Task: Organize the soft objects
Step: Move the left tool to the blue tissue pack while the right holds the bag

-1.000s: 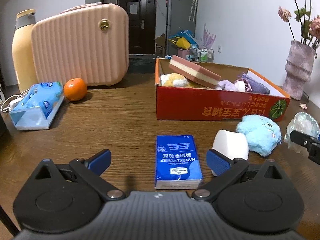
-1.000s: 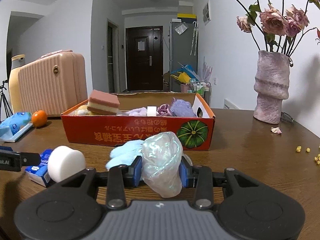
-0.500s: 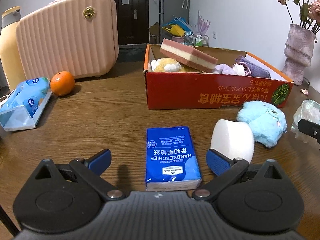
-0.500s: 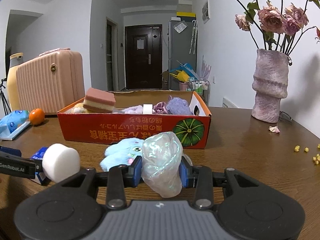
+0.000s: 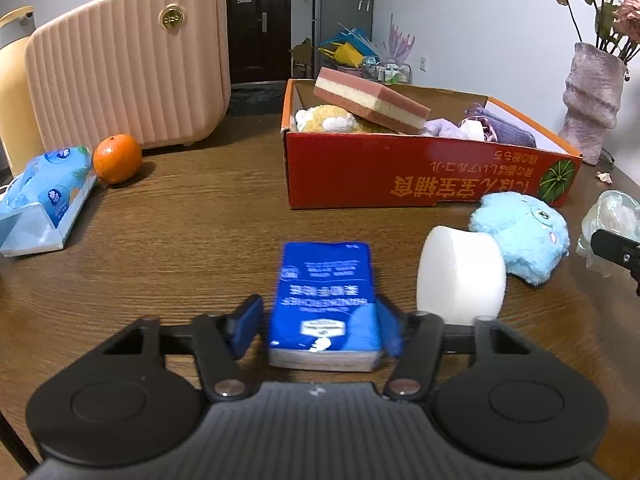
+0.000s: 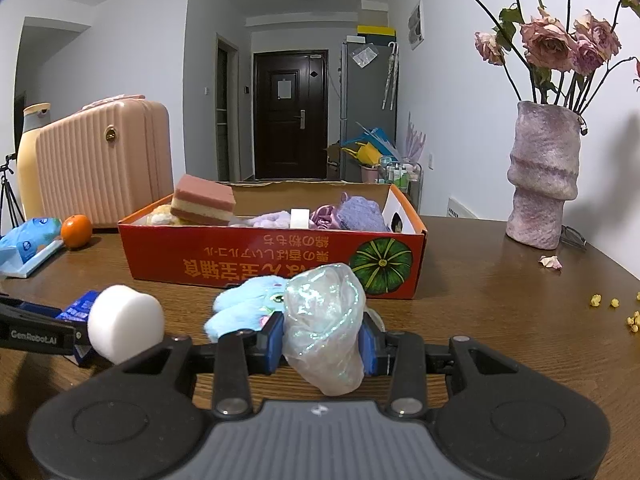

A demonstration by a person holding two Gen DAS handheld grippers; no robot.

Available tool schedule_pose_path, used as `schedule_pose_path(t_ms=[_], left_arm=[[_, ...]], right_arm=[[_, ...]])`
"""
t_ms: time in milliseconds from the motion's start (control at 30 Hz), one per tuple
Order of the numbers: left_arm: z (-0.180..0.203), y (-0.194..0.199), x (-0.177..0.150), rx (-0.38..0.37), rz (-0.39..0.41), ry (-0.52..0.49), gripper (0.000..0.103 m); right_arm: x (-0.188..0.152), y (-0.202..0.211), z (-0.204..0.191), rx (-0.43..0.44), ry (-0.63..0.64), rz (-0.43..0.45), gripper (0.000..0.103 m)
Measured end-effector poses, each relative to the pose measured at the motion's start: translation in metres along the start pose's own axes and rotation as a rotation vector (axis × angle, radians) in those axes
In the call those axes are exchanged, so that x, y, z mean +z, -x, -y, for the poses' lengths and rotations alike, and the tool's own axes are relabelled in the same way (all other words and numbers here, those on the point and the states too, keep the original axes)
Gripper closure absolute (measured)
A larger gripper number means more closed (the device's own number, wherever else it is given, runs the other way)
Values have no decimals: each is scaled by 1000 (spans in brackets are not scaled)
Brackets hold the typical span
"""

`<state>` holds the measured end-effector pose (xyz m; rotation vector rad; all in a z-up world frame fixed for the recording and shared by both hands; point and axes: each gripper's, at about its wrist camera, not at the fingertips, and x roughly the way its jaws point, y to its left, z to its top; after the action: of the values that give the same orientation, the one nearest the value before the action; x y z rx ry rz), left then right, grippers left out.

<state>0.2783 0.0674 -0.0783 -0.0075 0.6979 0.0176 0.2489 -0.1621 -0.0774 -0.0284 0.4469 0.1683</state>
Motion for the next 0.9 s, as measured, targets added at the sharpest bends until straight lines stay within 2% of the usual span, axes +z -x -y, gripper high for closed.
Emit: schedule_pose_path(t_ms=[367,800,867,900], left_arm=[[-3,2,1,2,8,14,50],[-10,24,12,31,102,43,51],[-11,29,15,33,123,45,54],[-11,31,16,30,130,46,62]], right_arm=[[0,1,-2,11,8,2,66],[1,2,-2,15,6,8,66],[2,2,-1,17,6,11,66],[2,2,-1,17,6,14,66]])
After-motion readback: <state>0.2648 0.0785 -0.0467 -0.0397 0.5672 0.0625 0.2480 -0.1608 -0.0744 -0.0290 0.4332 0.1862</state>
